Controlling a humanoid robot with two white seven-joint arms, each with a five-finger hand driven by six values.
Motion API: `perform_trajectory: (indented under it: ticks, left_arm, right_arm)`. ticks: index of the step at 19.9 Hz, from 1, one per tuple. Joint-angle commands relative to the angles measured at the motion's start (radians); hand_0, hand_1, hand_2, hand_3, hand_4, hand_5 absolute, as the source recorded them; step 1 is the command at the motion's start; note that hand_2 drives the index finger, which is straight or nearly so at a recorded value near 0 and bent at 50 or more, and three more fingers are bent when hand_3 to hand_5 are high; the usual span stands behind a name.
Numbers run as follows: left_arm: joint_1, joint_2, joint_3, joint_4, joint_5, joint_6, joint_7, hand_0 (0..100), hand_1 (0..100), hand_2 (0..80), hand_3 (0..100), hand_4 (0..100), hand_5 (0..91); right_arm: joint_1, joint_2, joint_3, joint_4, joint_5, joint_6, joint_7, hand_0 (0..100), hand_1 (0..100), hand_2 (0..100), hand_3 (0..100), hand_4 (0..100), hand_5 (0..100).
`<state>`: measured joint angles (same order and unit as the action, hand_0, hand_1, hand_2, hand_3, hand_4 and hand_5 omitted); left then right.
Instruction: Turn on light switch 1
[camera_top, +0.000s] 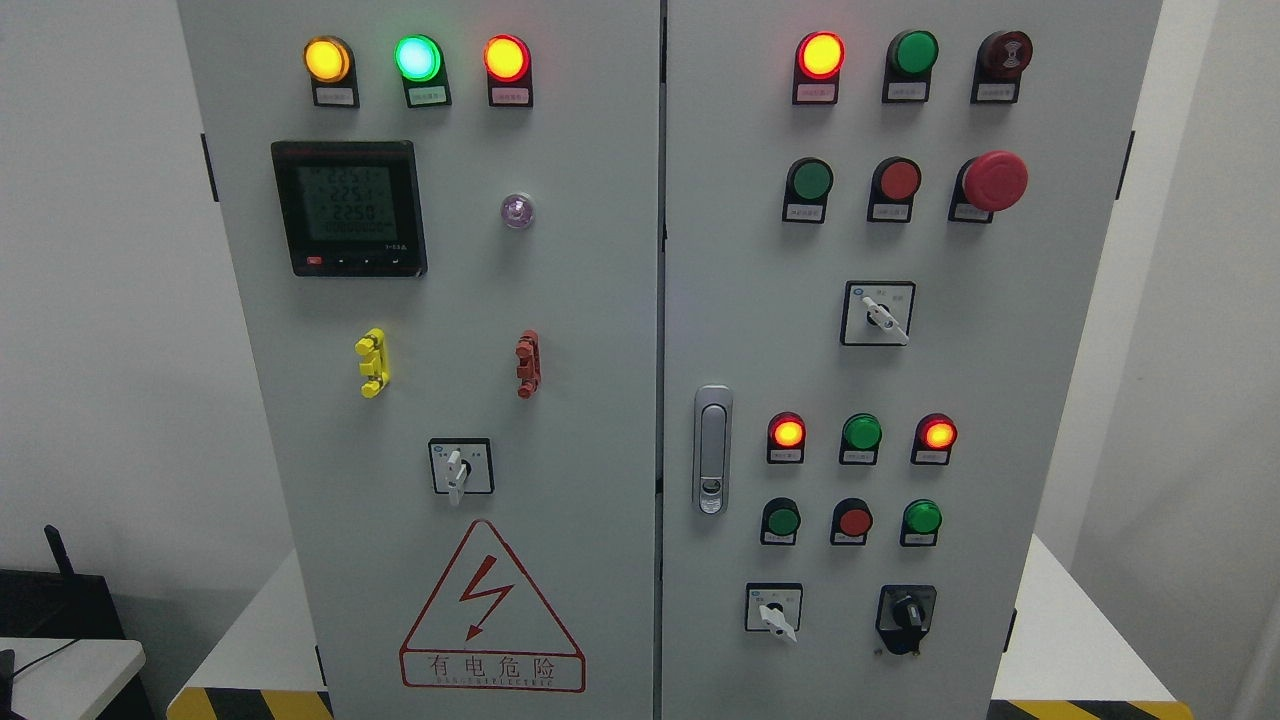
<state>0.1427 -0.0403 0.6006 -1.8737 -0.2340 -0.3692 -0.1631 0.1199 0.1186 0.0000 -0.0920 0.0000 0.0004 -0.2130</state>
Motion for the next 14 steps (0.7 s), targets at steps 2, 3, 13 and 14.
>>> perform_trajectory:
  ticks: [2, 3, 13, 14]
  left_arm:
    - [-0.04, -0.012, -0.304, -0.064, -0.007, 0.032, 0.057, 32, 30, 42.7, 68, 72, 64.3]
    - [-0.045, -0.013, -0.33, -0.064, -0.016, 0.044, 0.074, 31, 30, 42.6, 68, 72, 64.4]
    - [-0.115, -0.03, -0.525, -0.064, -0.045, 0.22, 0.24, 29, 35, 42.4, 70, 75, 70.7]
    - [-0.117, -0.03, -0.542, -0.062, -0.047, 0.233, 0.253, 29, 35, 42.5, 71, 75, 71.2]
  right_arm:
    - [0.0, 0.0, 0.023, 0.0, 0.005, 0.0, 0.0, 12, 39, 0, 0, 0, 0]
    - [0.0, 0.0, 0.023, 0.0, 0.005, 0.0, 0.0, 12, 39, 0, 0, 0, 0]
    - [0.0, 0.0, 0.023, 0.0, 0.005, 0.0, 0.0, 12, 39, 0, 0, 0, 0]
    - [0.0, 0.0, 0.023, 0.0, 0.005, 0.0, 0.0, 12, 39, 0, 0, 0, 0]
